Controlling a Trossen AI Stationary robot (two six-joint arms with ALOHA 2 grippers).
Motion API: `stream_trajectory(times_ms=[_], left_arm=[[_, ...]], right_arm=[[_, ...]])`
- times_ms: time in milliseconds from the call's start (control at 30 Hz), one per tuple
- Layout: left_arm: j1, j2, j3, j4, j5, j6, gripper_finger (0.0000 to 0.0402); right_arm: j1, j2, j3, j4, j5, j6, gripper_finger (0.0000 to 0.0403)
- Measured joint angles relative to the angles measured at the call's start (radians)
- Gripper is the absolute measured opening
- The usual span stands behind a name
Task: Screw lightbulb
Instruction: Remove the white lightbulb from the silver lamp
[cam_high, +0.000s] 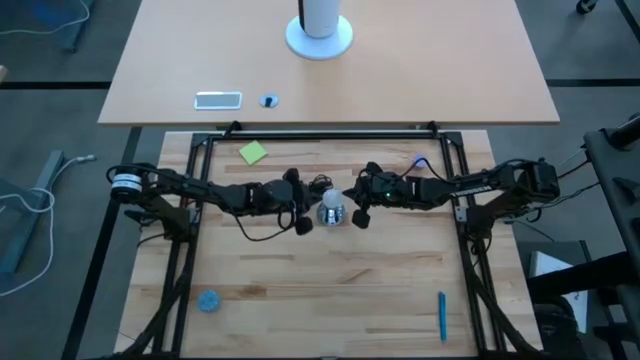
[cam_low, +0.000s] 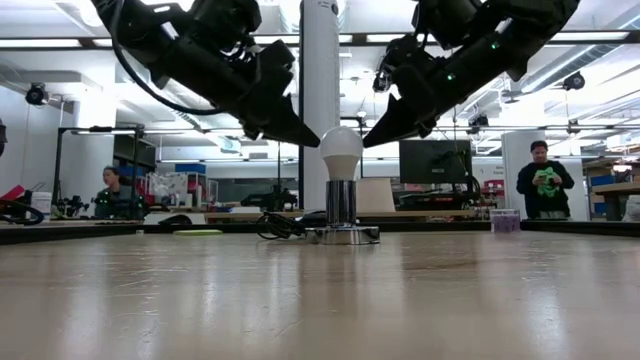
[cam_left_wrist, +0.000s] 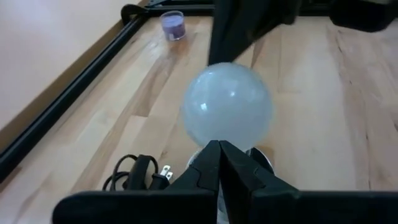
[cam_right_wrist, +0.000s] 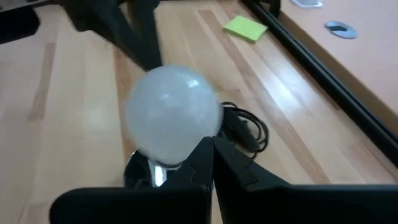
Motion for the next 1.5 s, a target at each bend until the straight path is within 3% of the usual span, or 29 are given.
stream_trajectory(times_ms=[267, 500, 800, 1200, 1500], left_arm=[[-0.004, -0.008, 0.0, -0.027, -0.066, -0.021, 0.0], [0.003, 0.003, 0.0, -0.011, -0.153, 0.006, 0.0], [0.003, 0.029, 0.0, 0.042, -0.1, 0.011, 0.0], [-0.009, 0.023, 0.0, 0.023, -0.01, 0.016, 0.0], [-0.008, 0.021, 0.0, 0.015, -0.116, 0.016, 0.0]], right_arm=[[0.001, -0.048, 0.0, -0.067, 0.005, 0.005, 0.0], [0.001, -0.08, 0.0, -0.112, -0.175, -0.001, 0.0], [0.001, -0.001, 0.0, 0.008, -0.171, 0.016, 0.0], [-0.001, 0.007, -0.001, -0.003, -0.008, 0.027, 0.0], [0.002, -0.033, -0.001, -0.077, -0.039, 0.024, 0.0]])
